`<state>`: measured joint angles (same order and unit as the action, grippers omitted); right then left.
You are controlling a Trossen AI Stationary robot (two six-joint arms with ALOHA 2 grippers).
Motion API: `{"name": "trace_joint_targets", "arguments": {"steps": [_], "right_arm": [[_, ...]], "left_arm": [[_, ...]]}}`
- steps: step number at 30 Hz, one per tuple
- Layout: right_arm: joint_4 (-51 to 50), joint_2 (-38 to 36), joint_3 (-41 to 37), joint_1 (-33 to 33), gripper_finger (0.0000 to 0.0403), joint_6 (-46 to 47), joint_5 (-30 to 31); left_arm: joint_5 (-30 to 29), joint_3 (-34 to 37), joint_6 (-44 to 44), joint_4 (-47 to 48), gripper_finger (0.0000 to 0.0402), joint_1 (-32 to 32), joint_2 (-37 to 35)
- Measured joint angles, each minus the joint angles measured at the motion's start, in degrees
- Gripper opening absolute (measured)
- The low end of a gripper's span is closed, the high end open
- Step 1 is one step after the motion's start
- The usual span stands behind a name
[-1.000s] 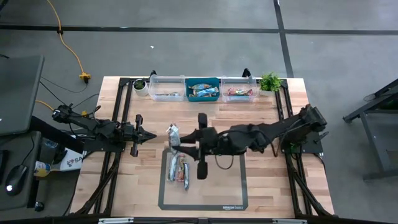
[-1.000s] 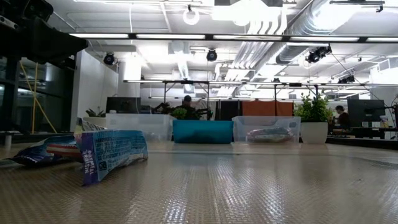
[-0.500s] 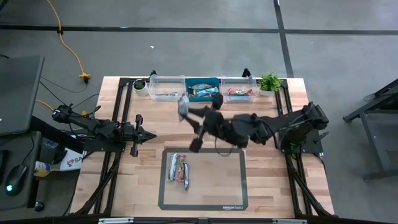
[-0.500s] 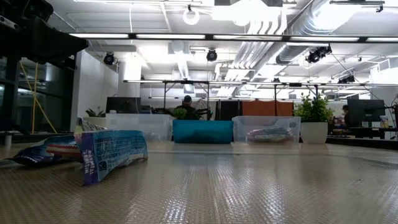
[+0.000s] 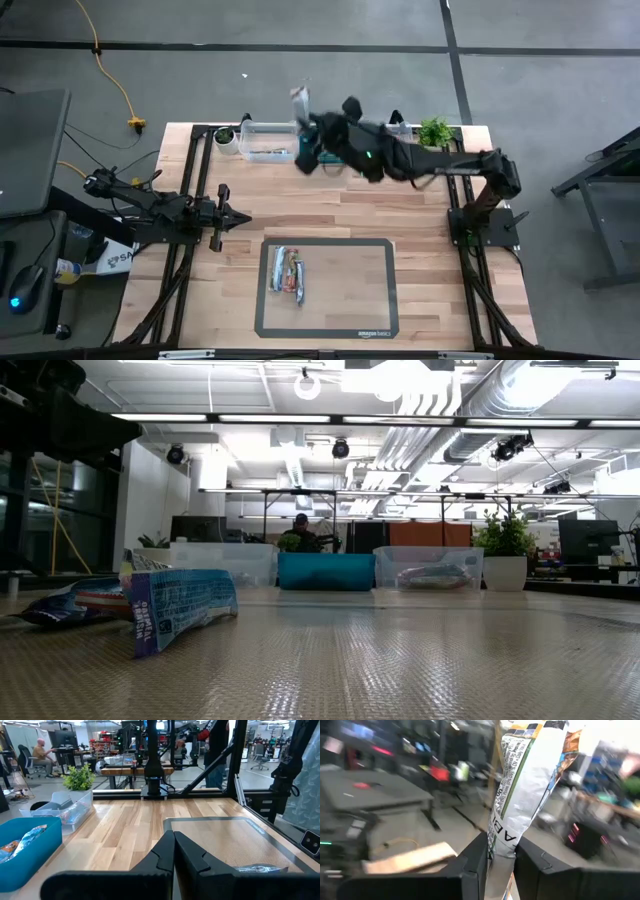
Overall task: Pick and place Granola Bars by type
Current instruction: Put the yellow granola bar into the blue bin
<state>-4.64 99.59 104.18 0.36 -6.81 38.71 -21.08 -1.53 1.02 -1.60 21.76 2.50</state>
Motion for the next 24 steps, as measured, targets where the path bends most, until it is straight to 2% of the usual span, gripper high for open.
{"name": "trace_joint_targets", "arguments": {"steps": [4,10,18,24], "right_arm": [[-8.0,0.0,0.0,-7.7,0.0062,6.0,-1.6],[-20.6,0.3,0.0,-19.4,0.0062,9.3,-13.0],[-27.5,3.3,0.0,-31.6,0.0062,-1.0,-30.5],[-28.7,7.7,0.0,-36.8,0.0062,-9.8,-40.6]], "left_arm": [[0.0,0.0,0.0,0.0,0.0001,0.0,0.0],[0.0,0.0,0.0,0.0,0.0001,0.0,0.0],[0.0,0.0,0.0,0.0,0.0001,0.0,0.0],[0.0,0.0,0.0,0.0,0.0001,0.0,0.0]]}}
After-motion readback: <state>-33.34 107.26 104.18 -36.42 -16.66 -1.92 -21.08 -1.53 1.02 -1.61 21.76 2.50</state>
